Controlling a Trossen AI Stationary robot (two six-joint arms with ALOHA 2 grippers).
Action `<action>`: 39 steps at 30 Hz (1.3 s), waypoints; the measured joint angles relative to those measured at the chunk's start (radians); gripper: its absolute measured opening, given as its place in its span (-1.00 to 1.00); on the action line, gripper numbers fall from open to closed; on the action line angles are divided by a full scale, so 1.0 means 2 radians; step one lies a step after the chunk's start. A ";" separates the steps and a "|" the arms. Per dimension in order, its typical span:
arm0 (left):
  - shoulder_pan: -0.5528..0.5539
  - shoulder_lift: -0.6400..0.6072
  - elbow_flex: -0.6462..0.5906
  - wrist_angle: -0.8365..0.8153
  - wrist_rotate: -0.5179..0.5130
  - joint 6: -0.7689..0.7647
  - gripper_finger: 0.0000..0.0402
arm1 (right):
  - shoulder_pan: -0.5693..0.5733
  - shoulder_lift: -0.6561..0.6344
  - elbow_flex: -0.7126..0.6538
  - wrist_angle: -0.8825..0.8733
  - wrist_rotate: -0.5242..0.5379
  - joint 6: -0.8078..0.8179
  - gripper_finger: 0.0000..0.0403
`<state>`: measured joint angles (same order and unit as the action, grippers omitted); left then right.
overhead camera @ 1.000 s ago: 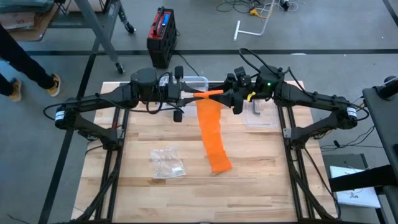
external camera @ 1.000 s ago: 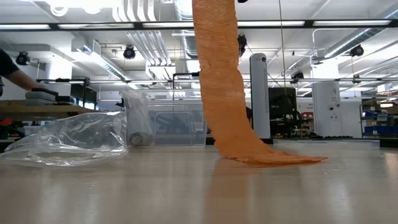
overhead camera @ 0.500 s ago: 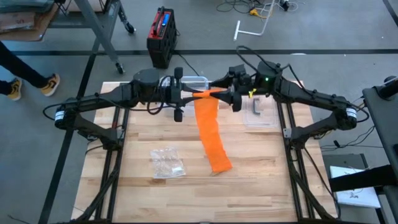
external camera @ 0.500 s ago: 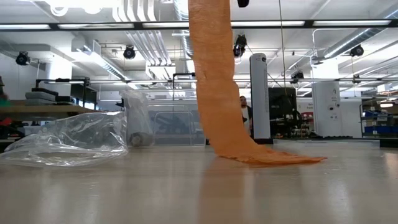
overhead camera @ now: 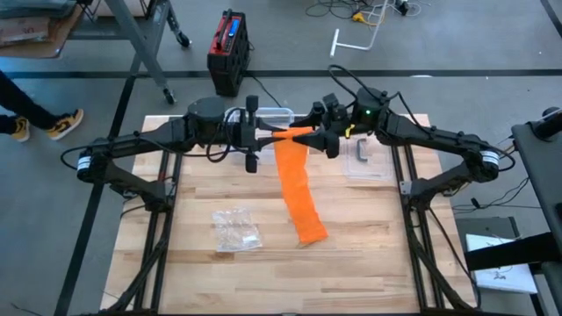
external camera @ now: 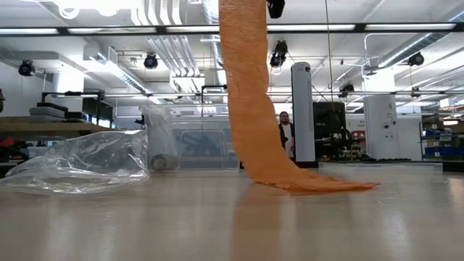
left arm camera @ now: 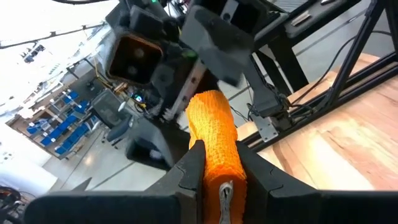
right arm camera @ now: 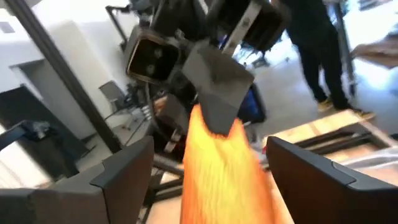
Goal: Roll bandage
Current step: Roll the orange bandage
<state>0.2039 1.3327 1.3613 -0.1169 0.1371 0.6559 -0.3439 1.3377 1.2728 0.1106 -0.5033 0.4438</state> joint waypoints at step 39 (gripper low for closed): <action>0.001 -0.006 0.000 -0.045 -0.016 -0.277 0.02 | 0.012 0.004 0.016 -0.035 -0.001 -0.106 -0.48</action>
<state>0.2058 1.3209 1.3609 -0.2078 0.1051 0.1026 -0.3202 1.3464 1.3039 0.0399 -0.5051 0.2324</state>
